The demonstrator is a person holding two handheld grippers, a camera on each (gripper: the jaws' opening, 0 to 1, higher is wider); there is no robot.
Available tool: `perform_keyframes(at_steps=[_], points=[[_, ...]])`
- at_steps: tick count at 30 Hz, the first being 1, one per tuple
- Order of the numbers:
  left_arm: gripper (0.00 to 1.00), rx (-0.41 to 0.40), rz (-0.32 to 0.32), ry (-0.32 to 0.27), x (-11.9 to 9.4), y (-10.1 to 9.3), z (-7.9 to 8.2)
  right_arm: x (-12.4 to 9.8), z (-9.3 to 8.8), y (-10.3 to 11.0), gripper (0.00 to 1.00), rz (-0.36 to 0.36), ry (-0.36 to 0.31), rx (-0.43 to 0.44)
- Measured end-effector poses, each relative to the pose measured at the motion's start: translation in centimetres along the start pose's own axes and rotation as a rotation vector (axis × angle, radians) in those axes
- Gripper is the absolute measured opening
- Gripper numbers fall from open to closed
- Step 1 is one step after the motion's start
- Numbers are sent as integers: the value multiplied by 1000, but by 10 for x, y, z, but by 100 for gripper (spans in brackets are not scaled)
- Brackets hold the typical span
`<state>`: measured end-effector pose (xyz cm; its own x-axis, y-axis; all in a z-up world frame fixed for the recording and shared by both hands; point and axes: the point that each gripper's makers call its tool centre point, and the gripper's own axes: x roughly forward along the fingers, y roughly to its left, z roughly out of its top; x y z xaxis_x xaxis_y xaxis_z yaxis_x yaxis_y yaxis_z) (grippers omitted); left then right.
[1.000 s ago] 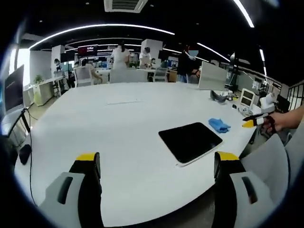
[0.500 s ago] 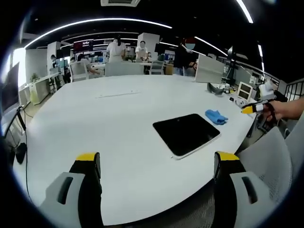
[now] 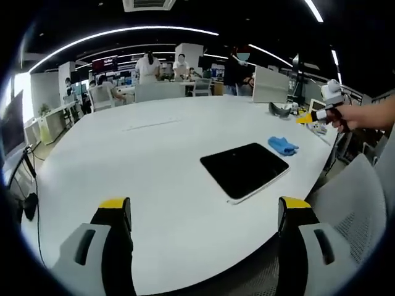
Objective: Wipe the mirror surface with the cleaning cloth until all visible marks leave the cleaned area.
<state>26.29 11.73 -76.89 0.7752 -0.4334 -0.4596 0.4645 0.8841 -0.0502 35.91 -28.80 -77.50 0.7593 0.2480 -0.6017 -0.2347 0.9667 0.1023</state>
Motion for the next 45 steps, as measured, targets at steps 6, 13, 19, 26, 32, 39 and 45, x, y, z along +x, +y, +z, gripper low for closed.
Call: perform_keyframes(at_steps=[6,13,19,26,32,39,45], points=[[95,39,-2,15,1,-1,-4,38,-25,6,60,19,66,-106],[94,54,-3,11,0,-2,-4,53,-49,-5,38,-26,84,-14],[94,46,-6,2,0,-3,-3,65,-56,-5,25,-66,115,-27],[92,60,-19,-2,0,-5,-1,74,-68,-4,20,-108,150,-93],[91,60,-25,-8,1,-4,1,78,-68,8,2,-83,137,-106],[92,54,-27,18,2,-4,-4,78,-68,3,1,-121,154,-67],[93,55,-20,18,2,-2,-4,77,-66,1,1,-127,175,24]])
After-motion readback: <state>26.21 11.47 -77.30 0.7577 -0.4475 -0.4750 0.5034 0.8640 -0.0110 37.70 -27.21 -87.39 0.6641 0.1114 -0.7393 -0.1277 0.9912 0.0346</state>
